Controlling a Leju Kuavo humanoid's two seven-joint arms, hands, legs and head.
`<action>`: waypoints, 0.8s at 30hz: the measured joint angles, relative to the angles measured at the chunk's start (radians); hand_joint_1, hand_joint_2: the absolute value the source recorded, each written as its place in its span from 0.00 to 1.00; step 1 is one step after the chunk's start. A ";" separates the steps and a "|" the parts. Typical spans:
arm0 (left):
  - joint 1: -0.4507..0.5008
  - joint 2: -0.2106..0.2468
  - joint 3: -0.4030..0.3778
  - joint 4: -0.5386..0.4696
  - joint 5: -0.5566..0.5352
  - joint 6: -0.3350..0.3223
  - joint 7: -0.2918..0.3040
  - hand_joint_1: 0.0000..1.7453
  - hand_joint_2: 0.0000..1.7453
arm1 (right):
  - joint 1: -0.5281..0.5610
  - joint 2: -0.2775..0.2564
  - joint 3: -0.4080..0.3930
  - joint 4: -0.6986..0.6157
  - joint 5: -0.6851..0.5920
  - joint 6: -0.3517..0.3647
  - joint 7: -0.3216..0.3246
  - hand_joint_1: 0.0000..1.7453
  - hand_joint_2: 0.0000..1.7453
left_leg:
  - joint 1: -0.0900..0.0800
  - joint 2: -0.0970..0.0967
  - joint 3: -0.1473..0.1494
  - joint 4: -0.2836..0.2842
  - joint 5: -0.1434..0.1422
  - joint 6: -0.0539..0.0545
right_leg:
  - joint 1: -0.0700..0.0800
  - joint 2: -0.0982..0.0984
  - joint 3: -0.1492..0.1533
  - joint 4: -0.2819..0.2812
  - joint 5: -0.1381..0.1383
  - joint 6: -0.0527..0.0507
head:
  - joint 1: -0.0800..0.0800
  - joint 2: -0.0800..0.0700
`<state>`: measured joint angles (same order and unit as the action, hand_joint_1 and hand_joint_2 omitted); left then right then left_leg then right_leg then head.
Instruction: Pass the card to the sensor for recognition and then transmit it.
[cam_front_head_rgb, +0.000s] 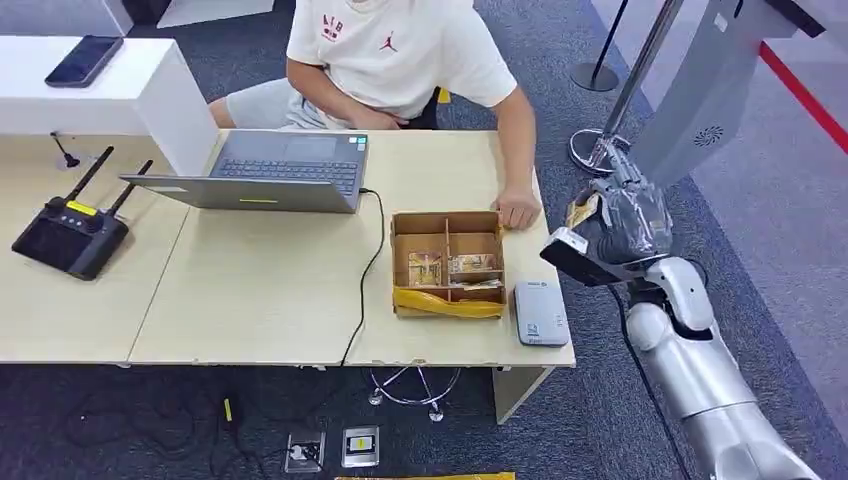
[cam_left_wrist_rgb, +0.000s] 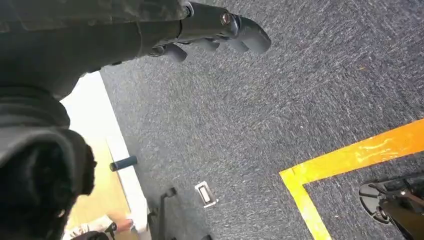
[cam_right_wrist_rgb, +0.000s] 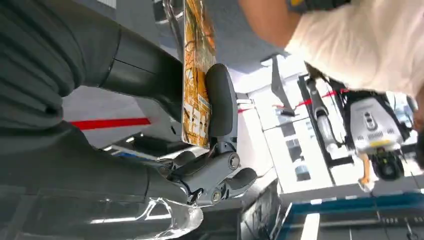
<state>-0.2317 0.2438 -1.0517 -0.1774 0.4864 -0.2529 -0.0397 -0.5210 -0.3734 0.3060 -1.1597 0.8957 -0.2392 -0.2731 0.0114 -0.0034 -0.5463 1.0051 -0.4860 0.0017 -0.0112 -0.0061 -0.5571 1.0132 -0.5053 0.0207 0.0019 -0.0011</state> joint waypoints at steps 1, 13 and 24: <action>0.001 0.000 0.000 0.000 0.003 0.000 0.000 0.00 0.00 | 0.012 0.000 0.001 0.002 -0.001 0.006 0.000 1.00 1.00 | 0.000 0.000 0.000 0.000 0.000 0.000 | 0.000 0.000 0.000 0.000 0.000 0.000 | 0.000 0.000; 0.007 0.000 0.000 0.000 0.009 0.000 0.000 0.00 0.00 | 0.096 -0.003 0.016 0.032 -0.009 0.035 0.002 1.00 1.00 | 0.000 0.000 0.000 0.000 0.000 0.000 | 0.000 0.001 0.000 0.000 0.000 0.000 | 0.000 0.000; 0.007 0.000 0.000 0.000 0.015 0.000 0.003 0.00 0.00 | 0.141 0.002 0.036 0.057 0.005 0.037 0.014 1.00 1.00 | 0.000 0.000 0.000 0.000 0.000 0.000 | 0.000 0.001 0.000 0.000 0.000 0.000 | 0.000 0.000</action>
<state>-0.2245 0.2434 -1.0517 -0.1774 0.5016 -0.2529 -0.0366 -0.3796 -0.3719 0.3418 -1.1028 0.9007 -0.2026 -0.2590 0.0115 -0.0032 -0.5466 1.0050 -0.4860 0.0016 -0.0111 -0.0054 -0.5574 1.0132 -0.5053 0.0207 0.0015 -0.0011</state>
